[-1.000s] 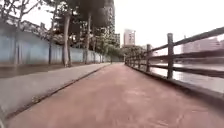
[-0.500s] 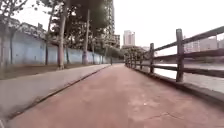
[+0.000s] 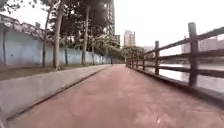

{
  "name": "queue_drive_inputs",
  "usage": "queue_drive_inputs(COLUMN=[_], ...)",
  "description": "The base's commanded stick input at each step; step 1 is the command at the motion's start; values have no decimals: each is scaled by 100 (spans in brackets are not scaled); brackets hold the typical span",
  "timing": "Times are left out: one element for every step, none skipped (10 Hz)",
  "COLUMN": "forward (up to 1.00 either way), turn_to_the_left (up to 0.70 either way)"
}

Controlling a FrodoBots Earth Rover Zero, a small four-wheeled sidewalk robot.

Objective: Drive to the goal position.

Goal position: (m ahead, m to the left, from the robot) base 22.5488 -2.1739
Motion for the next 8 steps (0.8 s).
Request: queue_drive_inputs(forward=[96, 96, 96, 96, 96, 96, 95, 96], turn_to_the_left=[0, 0, 0, 0, 0, 0, 0, 0])
